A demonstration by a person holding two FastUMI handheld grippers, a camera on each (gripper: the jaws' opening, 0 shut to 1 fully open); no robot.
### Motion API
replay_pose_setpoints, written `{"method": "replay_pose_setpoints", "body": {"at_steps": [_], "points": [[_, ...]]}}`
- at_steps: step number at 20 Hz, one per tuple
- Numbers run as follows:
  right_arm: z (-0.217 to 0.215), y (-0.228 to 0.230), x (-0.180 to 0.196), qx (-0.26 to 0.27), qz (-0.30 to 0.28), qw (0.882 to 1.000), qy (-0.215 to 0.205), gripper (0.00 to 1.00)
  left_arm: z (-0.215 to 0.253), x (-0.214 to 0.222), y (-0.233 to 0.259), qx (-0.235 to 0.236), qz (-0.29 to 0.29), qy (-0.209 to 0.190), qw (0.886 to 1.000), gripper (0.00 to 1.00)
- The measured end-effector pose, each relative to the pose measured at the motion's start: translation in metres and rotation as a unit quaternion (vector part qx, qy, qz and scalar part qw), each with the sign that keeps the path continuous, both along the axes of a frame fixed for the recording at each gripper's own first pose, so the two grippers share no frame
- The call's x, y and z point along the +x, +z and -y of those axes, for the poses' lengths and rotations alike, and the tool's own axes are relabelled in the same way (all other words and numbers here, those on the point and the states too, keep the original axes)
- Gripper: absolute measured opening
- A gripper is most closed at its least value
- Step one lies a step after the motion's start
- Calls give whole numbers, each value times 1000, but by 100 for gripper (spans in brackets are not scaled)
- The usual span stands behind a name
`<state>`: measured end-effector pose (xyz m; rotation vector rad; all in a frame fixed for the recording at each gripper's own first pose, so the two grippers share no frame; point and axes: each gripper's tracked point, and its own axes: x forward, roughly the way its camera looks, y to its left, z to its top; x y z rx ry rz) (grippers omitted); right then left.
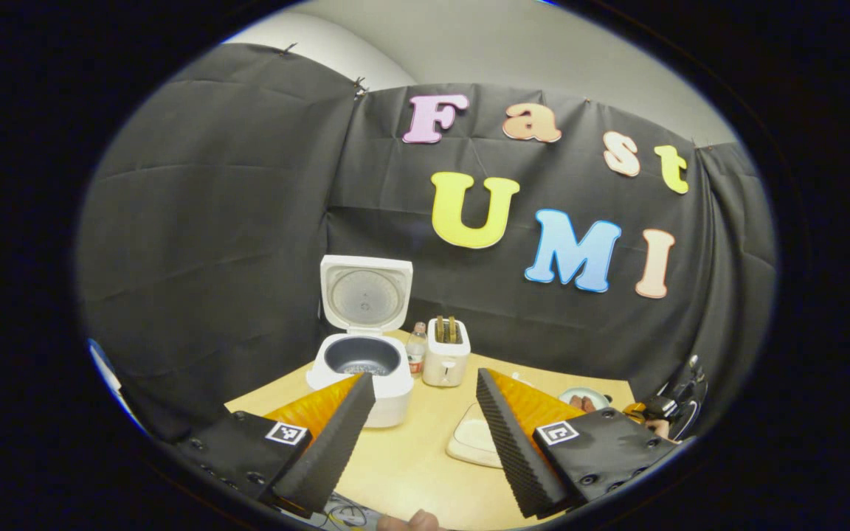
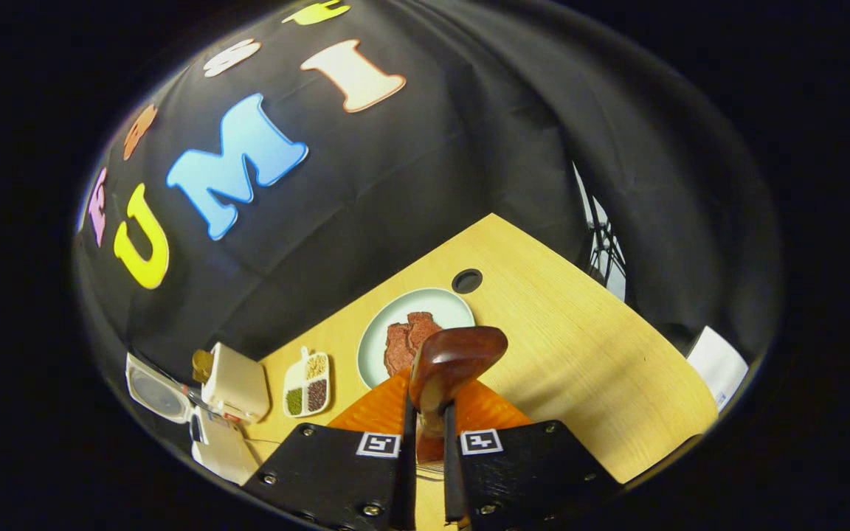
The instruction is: Close the left gripper, press the button to open the rice cooker; take a wooden spoon from the chopstick holder with the right hand, scoop a spoonful of rice and pour it into the rice cooker, then put the wooden spoon back into the chopstick holder.
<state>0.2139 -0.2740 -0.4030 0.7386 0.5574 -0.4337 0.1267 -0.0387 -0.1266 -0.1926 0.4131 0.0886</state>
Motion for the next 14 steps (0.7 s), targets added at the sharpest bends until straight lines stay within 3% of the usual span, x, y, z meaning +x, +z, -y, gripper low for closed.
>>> {"method": "replay_pose_setpoints", "body": {"at_steps": [6, 12, 13, 14], "points": [[-15, -6, -15, -24, -20, 999, 36, 16, 5, -1, -5, -8, -3, -3, 1000, 94], [-13, 0, -28, 20, -9, 1000, 14, 22, 11, -7, -7, -15, -3, -12, 1000, 94], [-13, -1, -32, 25, -13, 1000, 10, 24, 11, -7, -6, -15, -1, -13, 1000, 94], [-12, 1, -37, 29, -16, 999, 7, 38, 10, -5, -5, -15, 1, -14, 1000, 94]]}}
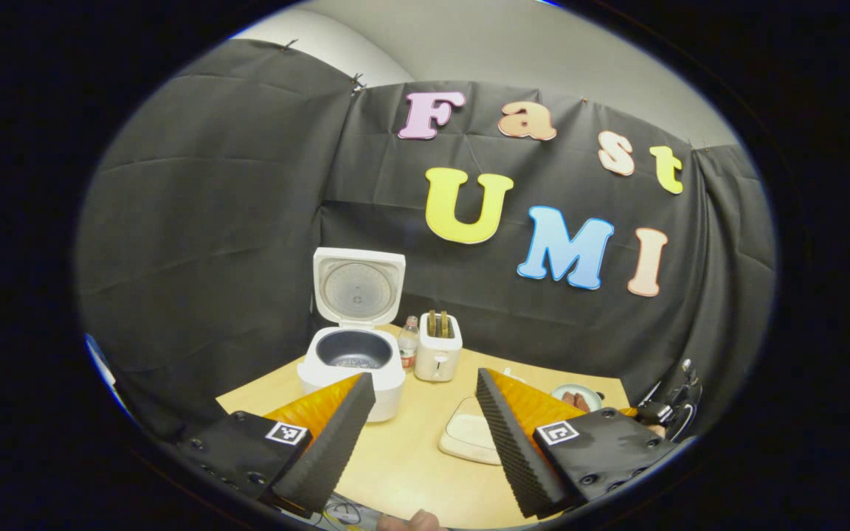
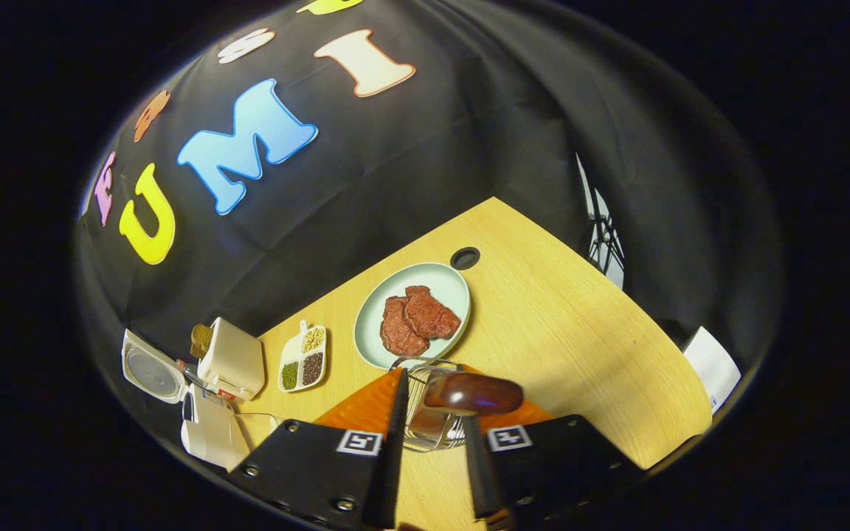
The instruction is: Close the left gripper, press the button to open the rice cooker; take a wooden spoon from the chopstick holder with the right hand, scoop a spoonful of rice and pour it into the rice cooker, then put the wooden spoon back into the chopstick holder.
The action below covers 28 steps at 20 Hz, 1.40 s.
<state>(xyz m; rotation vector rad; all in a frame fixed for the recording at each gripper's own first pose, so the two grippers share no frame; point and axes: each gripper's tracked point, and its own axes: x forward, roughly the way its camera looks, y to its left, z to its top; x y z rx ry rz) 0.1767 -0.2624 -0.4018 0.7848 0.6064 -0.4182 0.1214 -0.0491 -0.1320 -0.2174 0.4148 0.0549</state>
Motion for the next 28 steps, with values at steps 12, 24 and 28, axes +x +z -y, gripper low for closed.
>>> {"method": "replay_pose_setpoints", "body": {"at_steps": [12, 24, 28], "points": [[-63, 50, -59, 84, 31, 996, 17, 57, -41, 43, 7, -17, 45, -1, 999, 94], [-214, 154, -71, 13, 48, 996, 75, 96, -164, 200, 19, -87, 114, -2, 990, 94], [-250, 169, -77, -27, 39, 993, 112, 96, -193, 268, 37, -68, 153, 5, 986, 96]]}}
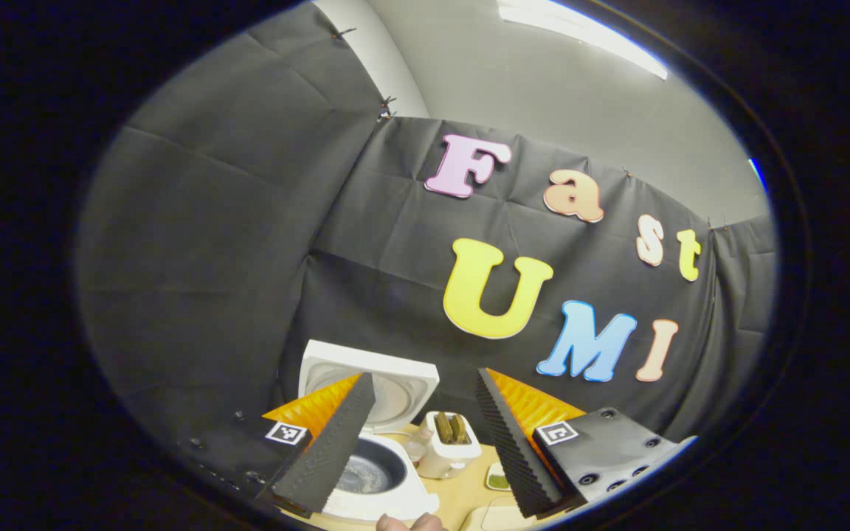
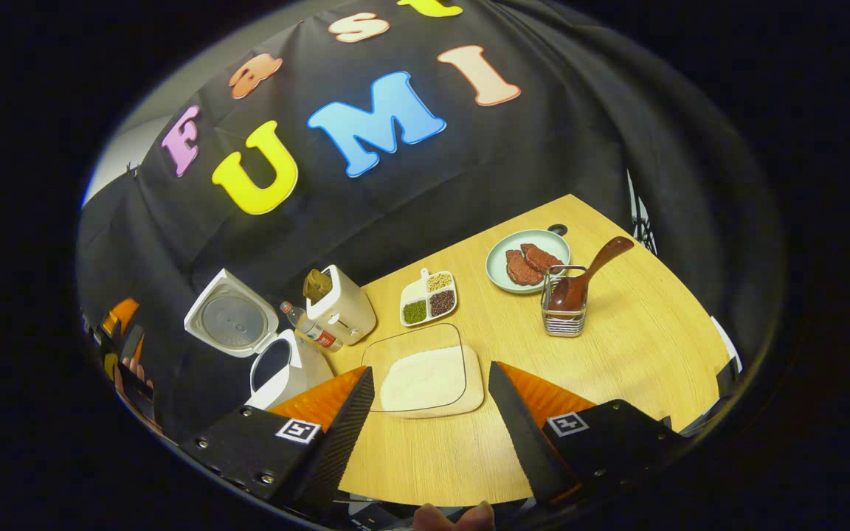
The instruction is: Close the left gripper, press the button to open the rice cooker; take a wooden spoon from the chopstick holder with the right hand, scoop a spoonful of rice and pour it into the rice cooker, then put the wooden spoon back into the chopstick holder.
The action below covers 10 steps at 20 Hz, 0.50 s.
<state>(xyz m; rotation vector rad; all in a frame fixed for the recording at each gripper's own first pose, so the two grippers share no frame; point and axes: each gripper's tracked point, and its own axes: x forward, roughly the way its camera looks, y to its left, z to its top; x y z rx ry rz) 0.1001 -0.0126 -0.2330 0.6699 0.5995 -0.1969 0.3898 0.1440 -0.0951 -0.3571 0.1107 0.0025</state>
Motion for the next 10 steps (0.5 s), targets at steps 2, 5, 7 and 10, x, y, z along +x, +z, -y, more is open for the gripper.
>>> {"method": "replay_pose_setpoints", "body": {"at_steps": [2, 5, 7, 10], "points": [[-10, 7, -3, -2, 0, 1000, 3, 96, -11, 36, 10, 16, 21, 10, 1000, 94], [-19, 7, -10, -15, -10, 1000, 8, 96, -16, 99, 6, 26, 24, 19, 999, 96], [-23, 6, -18, -21, -21, 1000, 11, 96, -19, 142, -13, 38, 0, 33, 999, 93], [-21, 4, -31, -28, -32, 999, 7, 96, -25, 190, -43, 49, -27, 54, 997, 100]]}}
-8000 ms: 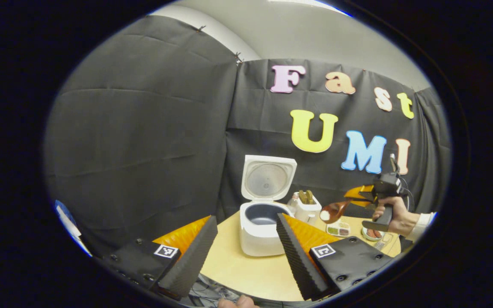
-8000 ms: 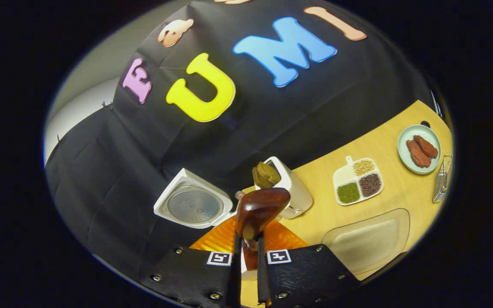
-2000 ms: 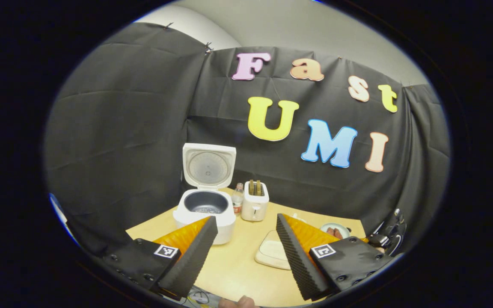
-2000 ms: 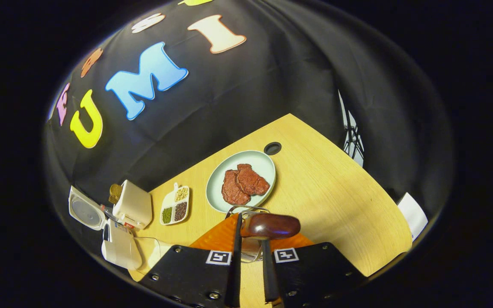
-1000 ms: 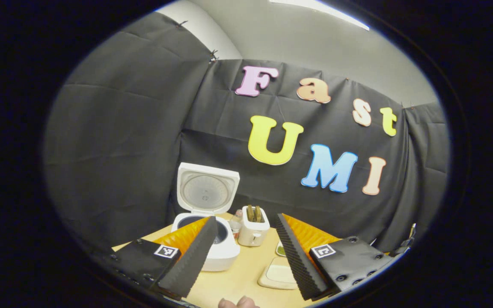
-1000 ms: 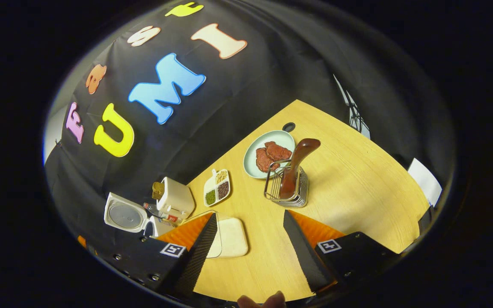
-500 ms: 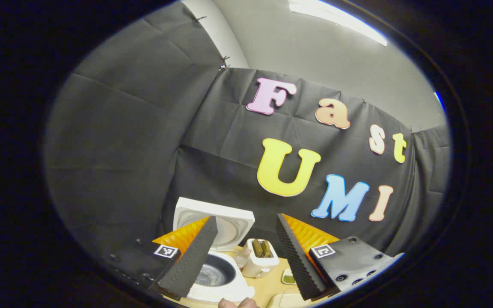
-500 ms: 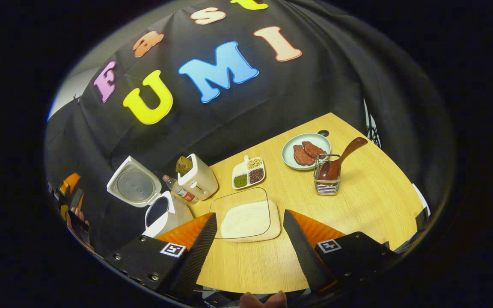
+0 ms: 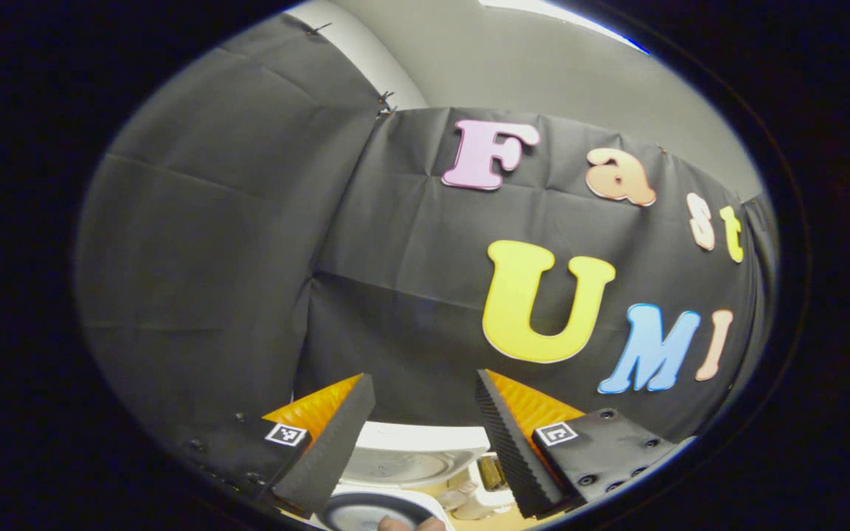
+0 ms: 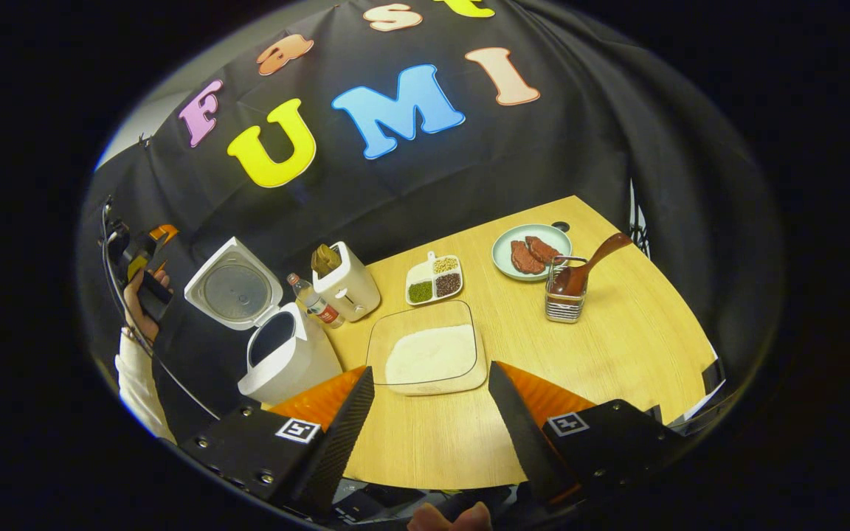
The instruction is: Close the left gripper, press the button to open the rice cooker; take a wooden spoon from the chopstick holder with the right hand, scoop a spoonful of rice and pour it into the rice cooker, then put the wooden spoon back into the chopstick holder.
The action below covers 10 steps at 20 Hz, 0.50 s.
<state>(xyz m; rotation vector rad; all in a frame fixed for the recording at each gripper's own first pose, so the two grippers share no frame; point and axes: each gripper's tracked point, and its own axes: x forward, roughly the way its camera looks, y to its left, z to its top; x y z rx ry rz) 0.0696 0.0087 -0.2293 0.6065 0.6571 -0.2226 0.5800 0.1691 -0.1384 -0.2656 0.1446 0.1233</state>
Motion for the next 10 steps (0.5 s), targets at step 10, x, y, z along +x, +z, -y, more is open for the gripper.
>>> {"method": "replay_pose_setpoints", "body": {"at_steps": [10], "points": [[3, -14, -11, 0, -32, 999, -6, 96, 1, 56, -112, 90, -146, 5, 985, 96]]}}
